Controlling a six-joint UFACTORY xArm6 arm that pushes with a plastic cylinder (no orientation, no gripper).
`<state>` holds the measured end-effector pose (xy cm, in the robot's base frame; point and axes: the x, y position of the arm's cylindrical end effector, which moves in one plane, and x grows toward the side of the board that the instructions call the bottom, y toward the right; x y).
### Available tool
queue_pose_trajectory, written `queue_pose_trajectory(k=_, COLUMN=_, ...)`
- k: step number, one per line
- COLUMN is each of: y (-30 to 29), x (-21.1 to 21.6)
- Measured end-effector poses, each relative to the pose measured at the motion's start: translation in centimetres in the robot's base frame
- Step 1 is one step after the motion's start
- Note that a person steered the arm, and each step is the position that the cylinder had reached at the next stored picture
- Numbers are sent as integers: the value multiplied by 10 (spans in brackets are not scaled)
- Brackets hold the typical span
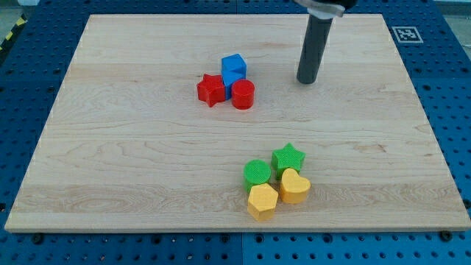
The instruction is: Nudge the yellow hexagon left a bit
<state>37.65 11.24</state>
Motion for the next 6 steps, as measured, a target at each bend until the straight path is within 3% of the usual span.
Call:
queue_pose_trajectory(k=1, y=4, x=7)
queue_pose_trajectory(k=3, y=102, x=136)
queue_pose_trajectory(k=5, y=69, x=225)
queue_pose_trajectory(k=6, y=65, x=228)
